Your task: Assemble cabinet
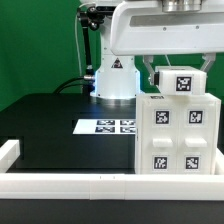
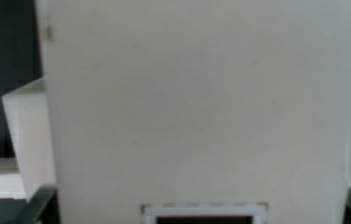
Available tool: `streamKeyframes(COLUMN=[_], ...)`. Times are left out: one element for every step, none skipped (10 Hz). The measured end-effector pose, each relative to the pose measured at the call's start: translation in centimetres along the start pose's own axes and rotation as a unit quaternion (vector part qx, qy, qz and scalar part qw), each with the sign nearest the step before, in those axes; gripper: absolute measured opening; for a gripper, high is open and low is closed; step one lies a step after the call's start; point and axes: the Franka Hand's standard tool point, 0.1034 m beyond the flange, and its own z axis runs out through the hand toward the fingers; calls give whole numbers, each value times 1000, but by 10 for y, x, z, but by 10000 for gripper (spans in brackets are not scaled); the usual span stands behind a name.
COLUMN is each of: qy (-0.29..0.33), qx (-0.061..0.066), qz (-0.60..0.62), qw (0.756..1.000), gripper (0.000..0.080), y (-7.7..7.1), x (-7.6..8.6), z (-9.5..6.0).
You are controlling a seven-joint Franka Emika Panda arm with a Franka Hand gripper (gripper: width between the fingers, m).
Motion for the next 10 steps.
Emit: streamKeyframes(qy=[0,-1,3,6,5,4,2,2,-1,-9], qx=[1,7,19,25,26,27,27,28,30,37], qz=[31,109,191,232,257,286,323,348,381,462], qw=[1000,994,981,972,966,958,946,937,924,886], gripper=[534,534,534,534,534,534,534,534,534,534], y=[0,0,-2,-3,-4,-4,-5,-5,-5,-6], x=[0,0,1,3,3,3,3,3,2,1], z=[0,0,1,1,1,1,1,1,1,0])
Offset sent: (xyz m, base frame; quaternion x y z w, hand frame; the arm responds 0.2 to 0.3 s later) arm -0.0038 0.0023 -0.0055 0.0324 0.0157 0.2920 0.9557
